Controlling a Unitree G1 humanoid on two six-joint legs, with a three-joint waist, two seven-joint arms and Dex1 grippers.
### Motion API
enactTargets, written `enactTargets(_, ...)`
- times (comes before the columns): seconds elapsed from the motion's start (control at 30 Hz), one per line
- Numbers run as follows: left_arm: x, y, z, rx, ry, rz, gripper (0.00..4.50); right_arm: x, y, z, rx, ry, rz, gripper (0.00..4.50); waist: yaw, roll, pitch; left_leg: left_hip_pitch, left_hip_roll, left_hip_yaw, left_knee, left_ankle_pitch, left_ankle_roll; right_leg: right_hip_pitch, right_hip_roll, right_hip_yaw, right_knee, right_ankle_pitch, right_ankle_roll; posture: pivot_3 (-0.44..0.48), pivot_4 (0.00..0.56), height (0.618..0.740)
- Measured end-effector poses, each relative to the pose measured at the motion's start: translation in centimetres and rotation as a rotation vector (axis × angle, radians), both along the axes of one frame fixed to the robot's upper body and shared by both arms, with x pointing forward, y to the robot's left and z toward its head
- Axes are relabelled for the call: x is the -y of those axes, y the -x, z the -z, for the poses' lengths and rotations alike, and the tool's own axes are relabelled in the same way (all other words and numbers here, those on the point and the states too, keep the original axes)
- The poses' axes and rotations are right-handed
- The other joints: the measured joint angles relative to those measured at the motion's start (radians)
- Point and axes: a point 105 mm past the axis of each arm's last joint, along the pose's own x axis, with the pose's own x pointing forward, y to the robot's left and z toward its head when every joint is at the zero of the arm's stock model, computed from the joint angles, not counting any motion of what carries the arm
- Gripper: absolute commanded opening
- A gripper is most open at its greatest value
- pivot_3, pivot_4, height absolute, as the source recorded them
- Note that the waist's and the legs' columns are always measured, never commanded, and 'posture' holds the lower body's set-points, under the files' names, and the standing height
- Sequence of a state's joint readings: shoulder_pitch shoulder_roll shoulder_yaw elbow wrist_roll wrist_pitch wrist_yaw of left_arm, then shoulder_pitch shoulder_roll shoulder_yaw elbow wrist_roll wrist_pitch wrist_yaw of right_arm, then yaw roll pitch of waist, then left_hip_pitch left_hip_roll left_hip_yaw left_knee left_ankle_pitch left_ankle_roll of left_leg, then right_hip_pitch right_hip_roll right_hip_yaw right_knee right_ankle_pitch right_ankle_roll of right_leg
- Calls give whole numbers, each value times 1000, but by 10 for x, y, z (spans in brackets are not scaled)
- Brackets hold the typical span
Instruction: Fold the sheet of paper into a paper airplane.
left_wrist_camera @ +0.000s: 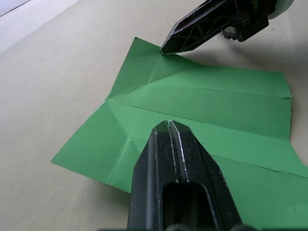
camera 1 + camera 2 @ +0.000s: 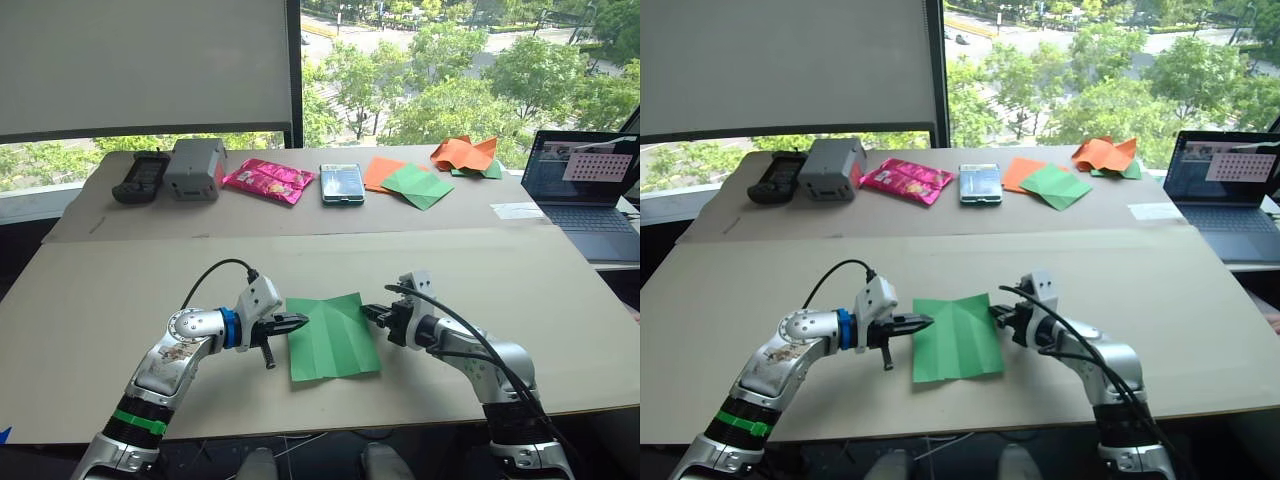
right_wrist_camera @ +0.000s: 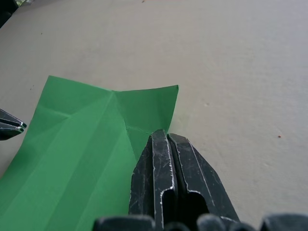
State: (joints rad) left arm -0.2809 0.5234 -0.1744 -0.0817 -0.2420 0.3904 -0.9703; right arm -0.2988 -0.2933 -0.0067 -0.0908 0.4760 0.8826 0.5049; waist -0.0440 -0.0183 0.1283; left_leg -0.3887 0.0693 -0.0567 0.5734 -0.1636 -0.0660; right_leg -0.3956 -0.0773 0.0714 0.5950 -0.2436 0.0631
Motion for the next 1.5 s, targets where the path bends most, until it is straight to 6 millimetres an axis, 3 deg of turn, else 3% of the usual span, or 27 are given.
enactTargets(0.2,0,0,0,1,1,0,0,-3,6,-3,25,-4,-2,19,1,1,1,-1,0,0,-1,0,0,-1,0,0,0,0,0,0,150,718)
enactTargets(0.3,0,0,-1,1,3,1,0,-11,13,-15,110,27,-39,19,2,3,1,-3,0,0,-1,0,0,-3,0,0,0,0,0,0,150,718)
enactTargets(0.4,-1,0,-1,0,3,2,0,-15,23,-26,273,193,-87,19,5,2,1,-3,0,0,0,0,0,-4,0,0,0,0,0,0,150,718)
enactTargets(0.47,-3,0,-1,-2,-5,1,0,-17,27,-20,349,318,-95,19,6,2,1,-3,0,0,0,0,-1,-5,-1,0,-1,0,0,0,150,718)
enactTargets(0.57,-5,0,-2,-6,-7,3,0,-16,28,-17,438,431,-88,19,6,2,1,-4,0,1,0,0,-1,-7,-1,0,-1,0,0,0,150,718)
enactTargets(0.67,-6,1,-2,-12,-4,7,0,-19,30,-25,558,506,-108,19,7,1,2,-4,0,1,0,0,-1,-7,-1,0,-1,0,0,0,150,718)
enactTargets(0.77,-9,1,-3,-17,-15,7,0,-33,42,-30,774,666,-234,19,7,1,2,-4,0,1,-1,0,-1,-7,-1,0,-1,0,-1,0,150,718)
enactTargets(0.93,-10,-1,-6,-15,-24,9,0,-46,53,-30,921,750,-345,19,8,0,2,-4,0,1,0,0,-1,-7,-1,0,-1,0,-1,0,150,718)
enactTargets(1.2,-9,-9,-13,2,-22,4,0,-46,62,-4,906,868,-524,19,18,-3,4,-3,0,1,0,0,0,-6,-1,0,-1,0,0,0,150,718)
enactTargets(1.5,-7,-21,-7,-7,-22,-39,0,-49,64,0,894,891,-574,19,31,-3,4,-3,0,1,0,0,0,-6,0,0,0,0,0,0,150,718)
